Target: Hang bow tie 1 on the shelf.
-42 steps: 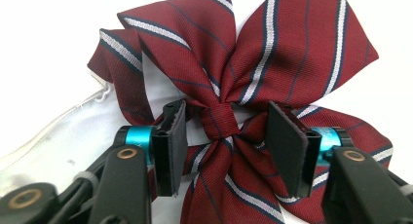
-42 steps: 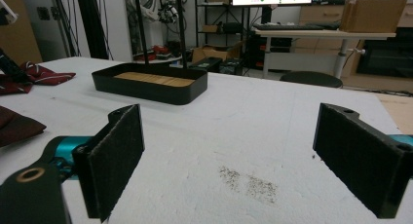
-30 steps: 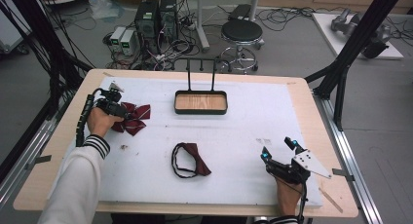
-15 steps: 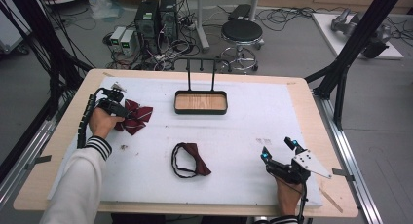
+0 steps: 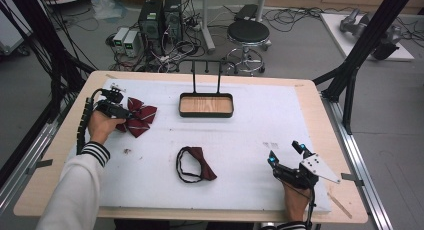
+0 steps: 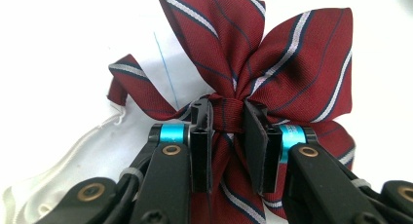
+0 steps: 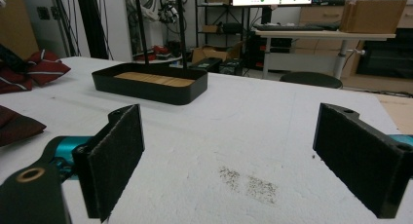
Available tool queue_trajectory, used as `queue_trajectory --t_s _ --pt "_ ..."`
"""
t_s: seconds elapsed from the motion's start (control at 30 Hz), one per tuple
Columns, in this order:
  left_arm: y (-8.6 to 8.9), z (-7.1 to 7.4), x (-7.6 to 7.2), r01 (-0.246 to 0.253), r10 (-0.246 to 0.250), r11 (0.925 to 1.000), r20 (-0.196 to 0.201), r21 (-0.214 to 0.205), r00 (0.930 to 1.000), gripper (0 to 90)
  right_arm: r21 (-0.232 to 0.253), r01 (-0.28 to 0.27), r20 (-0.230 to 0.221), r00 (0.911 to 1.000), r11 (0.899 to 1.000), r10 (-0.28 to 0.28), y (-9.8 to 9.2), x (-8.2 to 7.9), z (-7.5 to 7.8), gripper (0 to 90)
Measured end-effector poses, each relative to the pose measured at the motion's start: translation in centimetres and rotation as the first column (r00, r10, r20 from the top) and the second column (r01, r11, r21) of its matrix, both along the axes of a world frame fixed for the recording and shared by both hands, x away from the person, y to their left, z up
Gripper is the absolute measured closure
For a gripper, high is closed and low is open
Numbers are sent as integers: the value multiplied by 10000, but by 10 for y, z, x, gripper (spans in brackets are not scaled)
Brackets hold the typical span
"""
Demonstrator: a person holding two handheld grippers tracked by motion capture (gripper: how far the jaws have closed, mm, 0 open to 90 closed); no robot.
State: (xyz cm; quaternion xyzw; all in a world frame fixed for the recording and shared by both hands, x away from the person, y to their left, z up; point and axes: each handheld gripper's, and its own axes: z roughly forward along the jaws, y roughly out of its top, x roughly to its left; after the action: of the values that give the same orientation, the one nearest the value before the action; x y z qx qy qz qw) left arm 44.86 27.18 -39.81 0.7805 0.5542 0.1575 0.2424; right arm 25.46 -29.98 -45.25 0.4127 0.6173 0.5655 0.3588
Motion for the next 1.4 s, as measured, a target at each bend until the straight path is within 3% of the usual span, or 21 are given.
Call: queue_trajectory --t_s 0.27,0.47,0.6,0.77,0.87,0.9,0.93,1.23,1.3,1.4 --pt "2 11 -8 510 -465 9975 911 -479 9948 739 1 10 3 10000 10000 -10 0 0 0 105" --pt "2 17 -13 723 -564 9938 1781 -841 9824 740 6 6 4 10000 10000 -6 0 0 0 105" --pt "1 22 -16 883 -617 9908 2383 -1025 9692 740 11 2 9 10000 10000 -2 0 0 0 105" --pt "-3 30 -21 1073 -609 9857 3186 -1301 9459 740 -10 12 7 10000 10000 -12 0 0 0 105" --pt "-4 33 -23 1079 -488 9824 3484 -1522 9361 740 -7 13 9 10000 10000 -13 0 0 0 105" --pt "-4 34 -24 1042 -367 9809 3699 -1640 9284 740 -16 8 5 10000 10000 -8 0 0 0 105" --pt "-4 34 -24 1042 -367 9809 3699 -1640 9284 740 -26 7 9 10000 10000 -7 0 0 0 105" --pt "-7 45 -29 1382 -353 9694 4416 -2029 8965 742 -35 10 5 10000 10000 -10 0 0 0 106" --pt "-9 49 -30 1452 -279 9624 4482 -2297 8935 742 -62 -2 19 10000 10000 2 0 0 0 105" --pt "-15 54 -30 1585 -343 9594 4612 -2333 8866 742 -72 -3 24 10000 10000 4 0 0 0 105"
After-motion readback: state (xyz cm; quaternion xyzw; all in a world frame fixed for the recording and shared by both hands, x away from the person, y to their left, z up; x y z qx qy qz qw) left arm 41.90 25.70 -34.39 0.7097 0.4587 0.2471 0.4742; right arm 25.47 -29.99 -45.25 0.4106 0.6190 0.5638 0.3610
